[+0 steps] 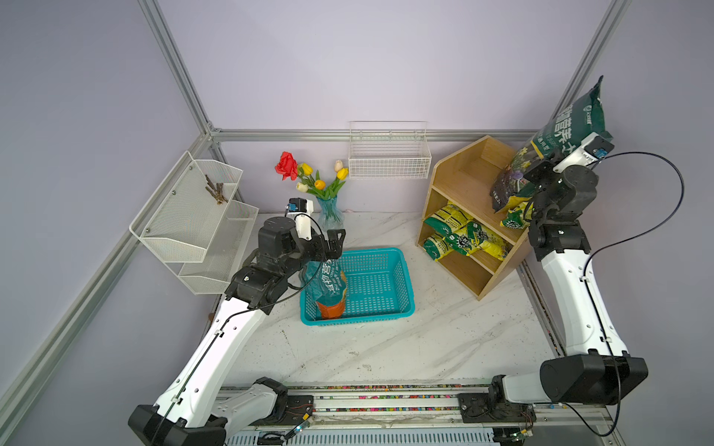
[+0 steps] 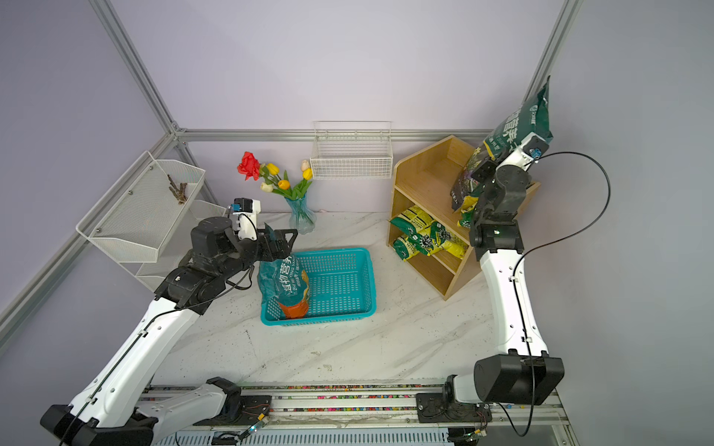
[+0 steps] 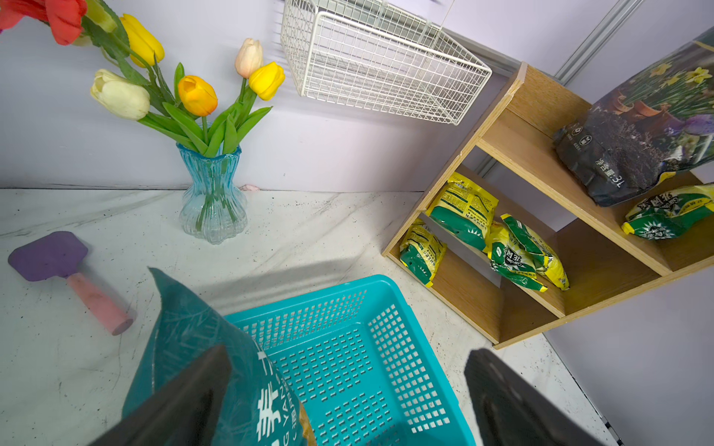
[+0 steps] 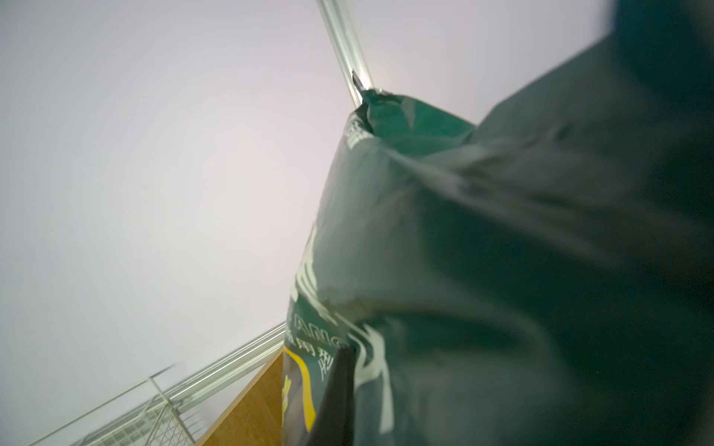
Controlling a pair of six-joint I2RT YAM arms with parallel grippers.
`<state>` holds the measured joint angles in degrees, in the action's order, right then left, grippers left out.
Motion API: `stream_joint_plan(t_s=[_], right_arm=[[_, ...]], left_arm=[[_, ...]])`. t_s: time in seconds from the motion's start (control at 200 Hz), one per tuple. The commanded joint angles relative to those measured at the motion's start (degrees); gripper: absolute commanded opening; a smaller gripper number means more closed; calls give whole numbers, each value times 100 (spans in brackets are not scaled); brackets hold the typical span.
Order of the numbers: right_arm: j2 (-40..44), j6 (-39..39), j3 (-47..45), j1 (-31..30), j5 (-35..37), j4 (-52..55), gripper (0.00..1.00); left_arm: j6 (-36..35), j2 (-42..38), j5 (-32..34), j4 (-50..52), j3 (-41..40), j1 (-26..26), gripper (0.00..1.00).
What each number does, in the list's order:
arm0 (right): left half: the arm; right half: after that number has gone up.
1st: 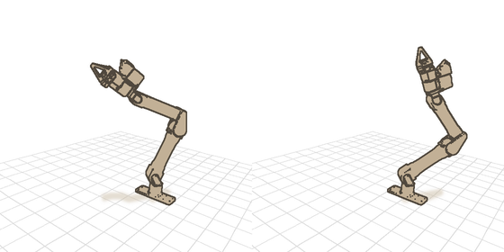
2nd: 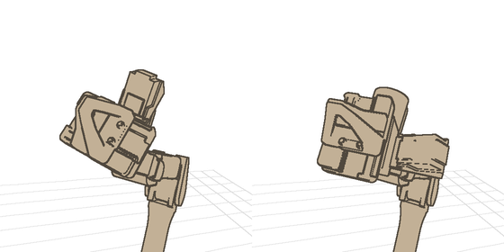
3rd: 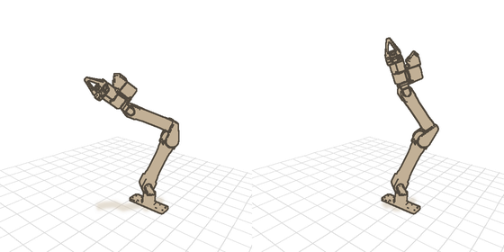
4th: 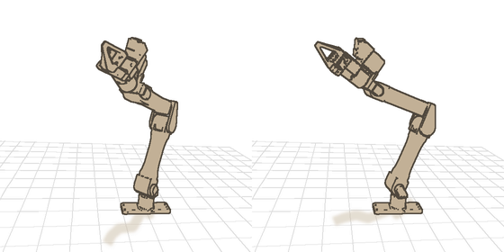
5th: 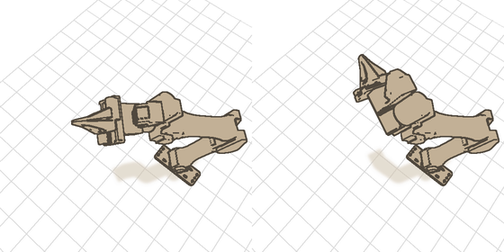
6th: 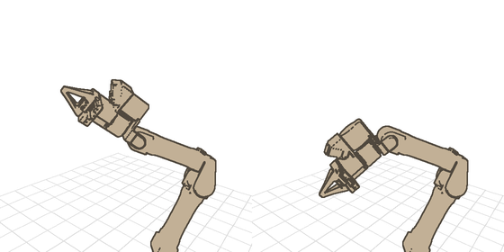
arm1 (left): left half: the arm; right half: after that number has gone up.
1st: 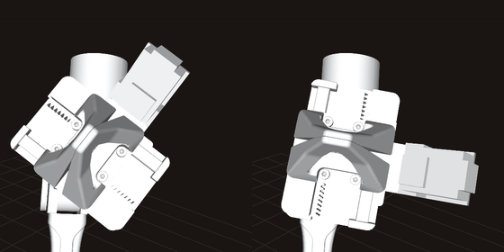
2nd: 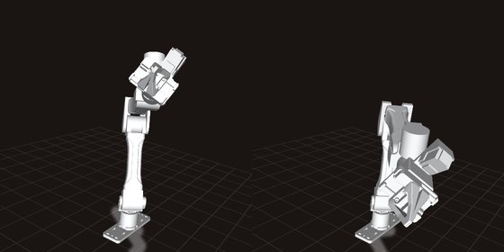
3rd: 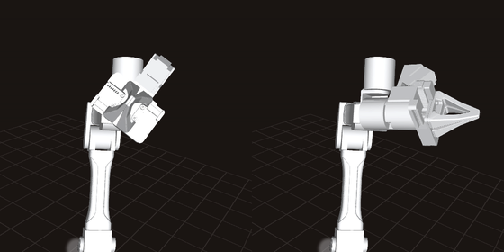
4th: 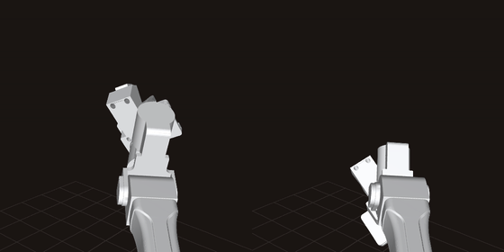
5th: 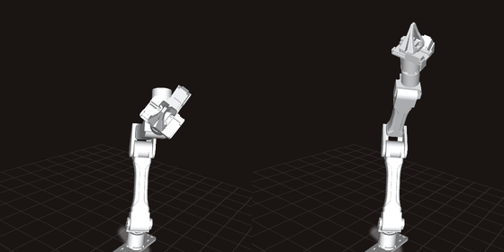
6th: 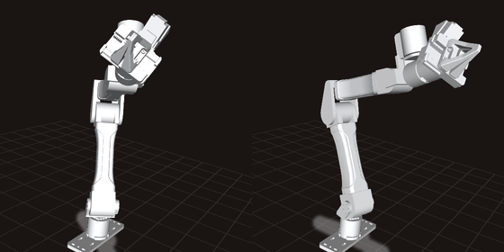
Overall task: Take down the fertilizer bag from the shelf
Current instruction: Pick up the fertilizer bag from the shelf, then place the fertilizer bag in the storage box.
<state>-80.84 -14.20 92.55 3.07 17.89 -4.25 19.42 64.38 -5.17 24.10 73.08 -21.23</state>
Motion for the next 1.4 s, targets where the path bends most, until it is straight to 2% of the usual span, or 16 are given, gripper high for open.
stream_joint_plan(t_s=[0.0,0.25,0.365,0.475,0.62,0.845,0.925,1.045,1.135,1.24,1.395], right_arm=[[412,664,346,-451,-604,-1328,0],[95,779,1538,-806,-1184,-1128,0],[72,863,1798,-1215,-1340,-931,0],[378,950,1318,-1850,-1334,-876,0],[965,880,-12,-2668,-1217,-1067,0],[1167,928,-1052,-3908,-892,-1109,0],[1117,1196,-1393,-4479,-592,-1269,0],[886,1684,-2018,-5259,216,-1896,0],[595,1750,-2165,-5520,742,-2080,0],[357,1643,-2277,-5601,889,-2345,0],[2,2242,-2525,-5784,1215,-3247,0]], left_arm=[[-39,-74,117,77,-368,-12,100],[-68,-180,327,77,-513,-12,100],[-82,-265,448,54,-587,-15,100],[-57,-427,674,-7,-733,-12,100],[-8,-677,1069,-122,-895,-6,100],[-316,-777,1597,105,-685,-4,100],[-420,-828,1958,156,-654,5,100],[-473,-966,2228,110,-699,22,100],[-449,-1095,2243,9,-834,23,100],[-435,-1177,2308,-13,-927,28,100],[-448,-1202,2336,-35,-982,41,100]])
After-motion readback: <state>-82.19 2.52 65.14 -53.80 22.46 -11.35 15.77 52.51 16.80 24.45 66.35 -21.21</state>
